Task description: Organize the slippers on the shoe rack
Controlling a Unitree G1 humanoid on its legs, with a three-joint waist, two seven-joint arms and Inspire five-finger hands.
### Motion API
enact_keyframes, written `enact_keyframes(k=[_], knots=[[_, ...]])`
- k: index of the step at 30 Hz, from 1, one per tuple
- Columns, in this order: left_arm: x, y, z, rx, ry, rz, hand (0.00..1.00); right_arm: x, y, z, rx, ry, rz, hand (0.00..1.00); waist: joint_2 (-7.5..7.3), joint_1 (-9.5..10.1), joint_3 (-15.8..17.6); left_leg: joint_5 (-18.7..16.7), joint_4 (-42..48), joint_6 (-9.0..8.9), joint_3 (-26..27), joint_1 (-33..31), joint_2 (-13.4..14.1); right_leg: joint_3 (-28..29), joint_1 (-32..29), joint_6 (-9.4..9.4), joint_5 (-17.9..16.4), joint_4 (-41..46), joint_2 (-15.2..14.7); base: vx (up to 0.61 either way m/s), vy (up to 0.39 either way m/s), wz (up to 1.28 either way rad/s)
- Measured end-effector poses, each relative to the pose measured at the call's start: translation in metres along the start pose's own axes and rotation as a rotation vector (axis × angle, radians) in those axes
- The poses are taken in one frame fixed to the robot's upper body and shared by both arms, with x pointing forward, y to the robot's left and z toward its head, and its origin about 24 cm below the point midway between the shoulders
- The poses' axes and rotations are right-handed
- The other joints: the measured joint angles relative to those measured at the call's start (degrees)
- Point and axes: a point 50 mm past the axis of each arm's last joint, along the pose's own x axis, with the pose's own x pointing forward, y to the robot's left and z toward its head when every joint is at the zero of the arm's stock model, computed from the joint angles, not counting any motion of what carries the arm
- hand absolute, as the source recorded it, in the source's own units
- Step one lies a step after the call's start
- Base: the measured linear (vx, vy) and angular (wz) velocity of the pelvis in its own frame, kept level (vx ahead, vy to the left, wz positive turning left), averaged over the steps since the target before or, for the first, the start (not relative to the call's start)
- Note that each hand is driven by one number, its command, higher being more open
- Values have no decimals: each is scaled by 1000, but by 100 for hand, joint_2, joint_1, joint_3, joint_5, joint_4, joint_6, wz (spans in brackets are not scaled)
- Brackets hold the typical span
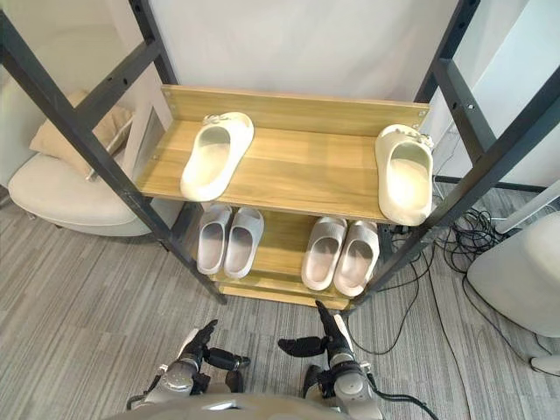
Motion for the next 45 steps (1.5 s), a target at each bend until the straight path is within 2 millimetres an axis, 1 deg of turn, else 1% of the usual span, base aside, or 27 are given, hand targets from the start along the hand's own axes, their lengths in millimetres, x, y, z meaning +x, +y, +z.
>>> enact_keyframes(k=[3, 5, 6, 8, 9, 10, 11, 14, 15, 17, 18, 21, 22, 26, 29, 34, 36, 37, 38, 39, 40, 42, 43, 45], knots=[[-1, -7, 8, 35, -40, -36, 100, 1, -5, -8, 4, 39, -21, 100, 2, -2, -3, 18, -56, 26, -18, 54, -33, -3, 30, 3, 0, -2, -20, -2, 11, 1], [-5, -18, 18, 67, -110, -99, 100, 1, -11, -12, 20, 63, -58, 100, 5, -1, -3, 42, -106, 52, -56, 80, -78, -36, 44, 15, 2, -2, -55, 8, 38, 7], [-6, -20, 21, 70, -127, -112, 100, 1, -12, -13, 21, 66, -61, 100, 5, -1, -3, 44, -112, 55, -64, 84, -86, -44, 49, 19, 1, -2, -63, 13, 34, 9], [-15, -33, 37, 87, -229, -190, 100, 1, -14, -14, 29, 71, -71, 100, 12, 1, -8, 70, -176, 90, -110, 105, -129, -80, 62, 39, 0, -1, -99, 19, 41, 10], [-20, -38, 45, 93, -276, -233, 100, 1, -14, -14, 31, 72, -72, 100, 15, 0, -10, 80, -197, 103, -124, 120, -146, -92, 74, 50, -4, -1, -113, 24, 45, 11], [-30, -47, 58, 124, -365, -309, 100, 0, -15, -15, 39, 75, -78, 100, 28, 0, -17, 86, -220, 113, -151, 152, -173, -122, 114, 70, -16, 0, -139, 23, 37, 9], [-34, -50, 62, 127, -391, -337, 100, 0, -15, -15, 41, 76, -79, 100, 34, 0, -21, 87, -229, 115, -155, 170, -181, -128, 131, 79, -22, 0, -146, 20, 30, 8], [-56, -64, 80, 113, -526, -503, 100, -1, -16, -18, 41, 87, -74, 100, 97, 1, -97, 88, -287, 136, -163, 234, -227, -138, 178, 108, -39, 0, -185, 22, 38, 3], [-60, -66, 84, 105, -547, -535, 100, 0, -16, -19, 41, 89, -71, 100, 110, 1, -108, 87, -290, 141, -164, 236, -234, -139, 179, 112, -40, 0, -192, 15, 31, 2], [-76, -75, 99, 55, -625, -653, 100, 0, -15, -19, 40, 90, -57, 100, 151, -1, -145, 88, -301, 153, -170, 262, -250, -148, 200, 125, -43, 3, -207, 0, 0, 0], [-77, -76, 100, 54, -627, -656, 100, 0, -15, -19, 40, 90, -57, 100, 152, -1, -146, 88, -301, 153, -170, 264, -251, -149, 203, 125, -43, 3, -207, 0, 0, 0], [-99, -81, 120, -30, -726, -769, 100, -1, -14, -21, 38, 96, -45, 100, 168, -4, -248, 97, -350, 166, -177, 342, -255, -180, 264, 138, -59, 10, -212, 0, 0, 0], [-102, -81, 124, -50, -745, -784, 100, -1, -14, -21, 37, 96, -43, 100, 171, -7, -260, 99, -354, 169, -177, 346, -258, -182, 267, 139, -59, 14, -215, 0, 0, 0], [-127, -77, 155, -154, -890, -856, 100, -1, -12, -21, 12, 95, -24, 100, 183, -4, -303, 109, -389, 182, -183, 444, -275, -199, 362, 151, -67, 16, -235, 0, 0, 0], [-143, -74, 172, -206, -972, -891, 100, -2, -9, -23, -4, 104, -7, 100, 169, -1, -444, 116, -437, 193, -182, 465, -290, -200, 359, 165, -77, 4, -249, 0, 0, 0], [-161, -67, 195, -260, -1092, -878, 100, 0, -8, -24, -17, 113, 2, 100, 157, 21, -493, 99, -448, 181, -181, 453, -281, -183, 350, 194, -88, 18, -281, 0, 0, 0], [-173, -60, 215, -280, -1192, -853, 100, 1, -8, -29, -28, 154, 9, 100, 151, 60, -533, 103, -445, 202, -181, 451, -285, -185, 351, 197, -88, 20, -283, 0, 0, 0], [-176, -57, 221, -286, -1224, -839, 100, 1, -8, -30, -28, 157, 8, 100, 152, 71, -537, 103, -443, 203, -180, 451, -286, -184, 352, 197, -87, 21, -284, 0, 0, 0], [-183, -50, 234, -309, -1299, -799, 100, 1, -7, -30, -27, 159, 9, 100, 148, 70, -549, 99, -433, 206, -175, 451, -288, -179, 358, 198, -87, 22, -286, 0, 0, 0], [-185, -47, 238, -311, -1324, -778, 100, 1, -7, -30, -27, 158, 8, 100, 145, 68, -557, 97, -430, 206, -174, 450, -288, -178, 362, 198, -87, 22, -286, 0, 0, 0], [-189, -41, 246, -308, -1379, -726, 100, 1, -8, -30, -29, 156, 7, 100, 143, 66, -562, 93, -423, 205, -175, 451, -288, -179, 375, 197, -88, 23, -287, 0, 0, 0], [-196, -23, 265, -275, -1505, -569, 100, 0, -8, -29, -45, 133, 6, 100, 140, 58, -562, 88, -413, 203, -175, 453, -287, -180, 385, 197, -89, 23, -286, 0, 0, 0], [-197, -19, 267, -270, -1522, -544, 100, 0, -9, -29, -45, 132, 6, 100, 140, 55, -562, 88, -412, 203, -176, 457, -287, -181, 392, 197, -89, 23, -286, 0, 0, 0], [-201, -3, 279, -241, -1605, -394, 100, 1, -11, -31, -36, 144, 3, 100, 131, 50, -563, 86, -413, 204, -196, 490, -292, -202, 434, 205, -103, 23, -293, -24, -1, 4]])
